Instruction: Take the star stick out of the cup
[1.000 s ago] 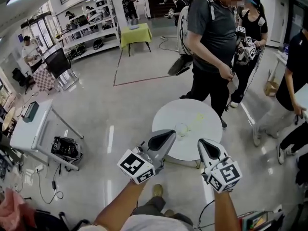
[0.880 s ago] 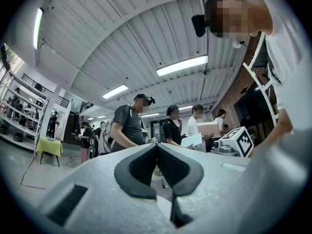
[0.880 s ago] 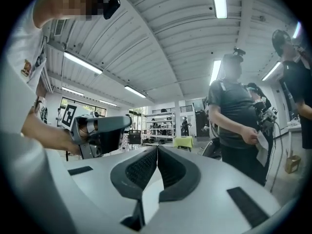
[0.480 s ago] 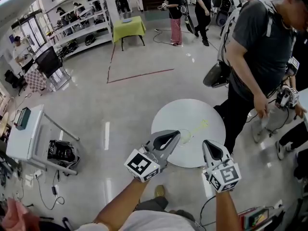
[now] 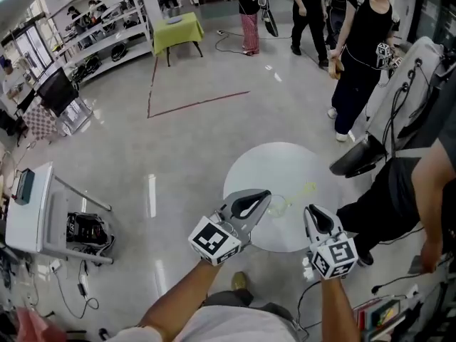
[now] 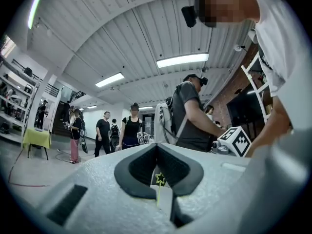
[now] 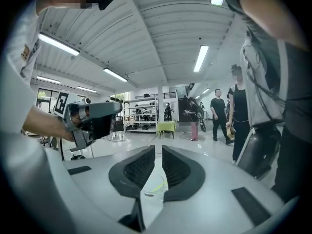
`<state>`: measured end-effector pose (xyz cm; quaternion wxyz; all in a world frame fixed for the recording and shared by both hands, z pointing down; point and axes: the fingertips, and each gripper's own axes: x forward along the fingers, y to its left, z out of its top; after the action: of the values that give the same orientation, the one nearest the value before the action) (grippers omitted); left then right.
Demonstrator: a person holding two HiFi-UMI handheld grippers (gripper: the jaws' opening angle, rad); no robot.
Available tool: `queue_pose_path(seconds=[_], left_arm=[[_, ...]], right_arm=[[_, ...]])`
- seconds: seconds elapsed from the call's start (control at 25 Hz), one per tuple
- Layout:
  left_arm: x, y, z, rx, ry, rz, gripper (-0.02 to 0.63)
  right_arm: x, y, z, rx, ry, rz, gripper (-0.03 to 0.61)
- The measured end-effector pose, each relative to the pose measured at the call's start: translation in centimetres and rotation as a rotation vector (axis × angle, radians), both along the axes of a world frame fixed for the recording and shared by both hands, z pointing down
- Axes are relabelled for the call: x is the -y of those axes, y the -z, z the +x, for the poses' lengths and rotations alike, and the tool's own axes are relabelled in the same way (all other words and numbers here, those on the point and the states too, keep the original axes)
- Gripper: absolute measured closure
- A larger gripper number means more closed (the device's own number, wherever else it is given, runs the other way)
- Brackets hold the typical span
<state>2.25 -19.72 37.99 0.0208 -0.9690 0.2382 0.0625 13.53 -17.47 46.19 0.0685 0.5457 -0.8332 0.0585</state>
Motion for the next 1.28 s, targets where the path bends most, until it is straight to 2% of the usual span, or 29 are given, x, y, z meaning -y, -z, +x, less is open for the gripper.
queue_pose_path(seconds=[0.24, 0.32, 0.36, 0.72, 1.28], left_arm=[[2.5, -2.1, -0.4, 0.031, -0.053, -0.025, 0.598], [3.0, -2.7, -0.4, 0.044, -0.074, -0.025, 0.598], [3.3, -3.0, -0.3, 0.046, -0.080, -0.029, 0.598], [5.9, -4.5, 0.8, 0.045, -0.099, -0.069, 0.598], [7.0, -7.8, 1.6, 0.087, -0.065, -0.149, 0.598]], right_arm=[[2.1, -2.2, -0.1, 0.014, -0.056, -0.057, 0.563], [2.4, -3.0, 0.0, 0.025, -0.074, -0.084, 0.532], [2.5, -3.4, 0.2, 0.033, -0.082, -0.100, 0.490], [5.5, -6.8, 1.4, 0.124, -0.094, -0.224, 0.420], [9.0, -11.1, 0.9, 0.171, -0.030, -0.330, 0.408]])
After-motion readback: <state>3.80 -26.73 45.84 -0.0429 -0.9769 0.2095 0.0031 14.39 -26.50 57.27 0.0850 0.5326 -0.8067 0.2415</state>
